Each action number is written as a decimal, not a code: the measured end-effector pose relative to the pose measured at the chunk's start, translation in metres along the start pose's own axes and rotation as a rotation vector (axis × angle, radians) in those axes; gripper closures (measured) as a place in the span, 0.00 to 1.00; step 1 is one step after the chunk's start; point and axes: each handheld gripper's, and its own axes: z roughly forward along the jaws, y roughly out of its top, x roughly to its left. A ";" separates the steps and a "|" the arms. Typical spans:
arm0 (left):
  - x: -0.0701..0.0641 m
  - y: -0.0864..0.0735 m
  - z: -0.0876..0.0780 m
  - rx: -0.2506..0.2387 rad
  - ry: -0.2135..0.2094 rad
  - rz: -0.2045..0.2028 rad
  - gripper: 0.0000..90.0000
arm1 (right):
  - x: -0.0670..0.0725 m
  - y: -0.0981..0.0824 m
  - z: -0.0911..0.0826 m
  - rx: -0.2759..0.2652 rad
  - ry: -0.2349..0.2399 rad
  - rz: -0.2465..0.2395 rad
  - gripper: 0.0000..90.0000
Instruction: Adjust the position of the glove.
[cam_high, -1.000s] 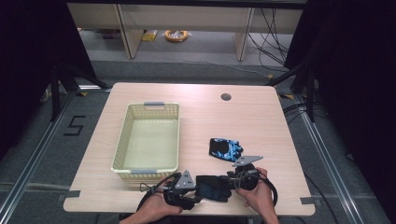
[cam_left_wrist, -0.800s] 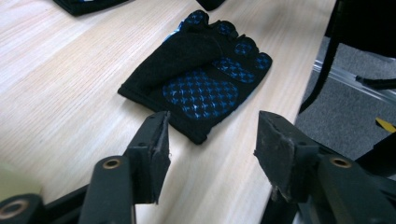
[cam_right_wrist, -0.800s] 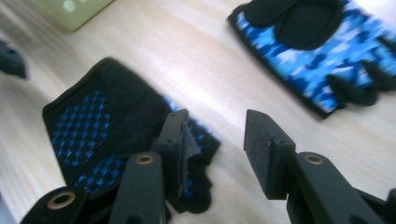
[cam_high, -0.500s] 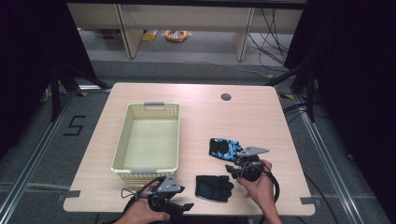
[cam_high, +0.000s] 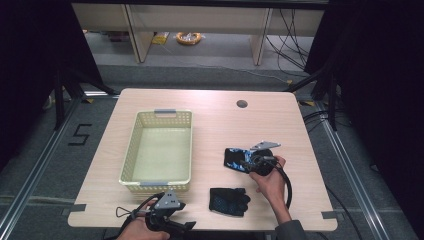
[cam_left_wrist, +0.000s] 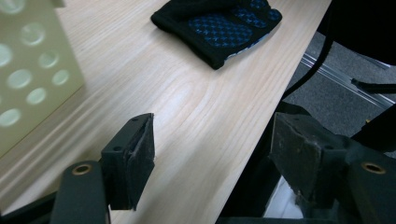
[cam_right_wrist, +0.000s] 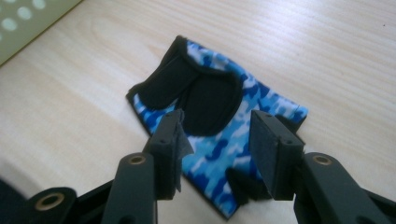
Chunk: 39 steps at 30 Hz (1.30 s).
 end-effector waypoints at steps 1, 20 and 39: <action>0.001 -0.001 -0.001 0.003 0.008 0.009 0.34 | -0.001 0.002 0.002 0.006 0.004 0.014 0.63; 0.002 -0.006 0.000 0.005 0.003 0.019 0.33 | -0.013 0.011 0.037 0.042 -0.033 0.063 0.65; 0.003 -0.006 0.000 0.005 -0.007 0.013 0.33 | -0.020 0.004 0.033 -0.004 0.027 0.139 0.92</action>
